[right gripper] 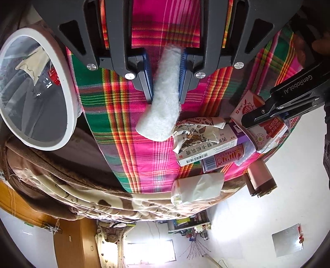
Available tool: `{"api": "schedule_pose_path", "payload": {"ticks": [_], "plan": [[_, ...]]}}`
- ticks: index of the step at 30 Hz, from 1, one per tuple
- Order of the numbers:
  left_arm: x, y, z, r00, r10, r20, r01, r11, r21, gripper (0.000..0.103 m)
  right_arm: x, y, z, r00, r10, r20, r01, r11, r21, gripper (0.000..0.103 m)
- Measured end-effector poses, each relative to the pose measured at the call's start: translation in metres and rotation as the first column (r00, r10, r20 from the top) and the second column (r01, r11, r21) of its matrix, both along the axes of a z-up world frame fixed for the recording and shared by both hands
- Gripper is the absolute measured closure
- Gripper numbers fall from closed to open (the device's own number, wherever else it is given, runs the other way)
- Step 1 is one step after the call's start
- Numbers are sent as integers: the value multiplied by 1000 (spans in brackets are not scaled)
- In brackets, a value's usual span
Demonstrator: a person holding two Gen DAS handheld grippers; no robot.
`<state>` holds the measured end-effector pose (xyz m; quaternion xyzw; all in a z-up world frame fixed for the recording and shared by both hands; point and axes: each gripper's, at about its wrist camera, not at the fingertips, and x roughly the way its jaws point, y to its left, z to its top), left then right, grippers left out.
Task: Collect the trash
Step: 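Carry the foam roll and milk carton over the white wastebasket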
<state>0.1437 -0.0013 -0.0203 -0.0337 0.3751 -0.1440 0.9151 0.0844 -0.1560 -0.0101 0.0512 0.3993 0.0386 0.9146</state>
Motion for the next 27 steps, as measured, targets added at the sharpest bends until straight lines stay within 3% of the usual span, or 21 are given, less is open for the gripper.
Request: {"api": "schedule_pose_path", "payload": {"ticks": [27], "plan": [[-43,-54,45,988,-98,116,98,995,5,65,-34,-45,36,989,-81,122,78,996,30,80]]}}
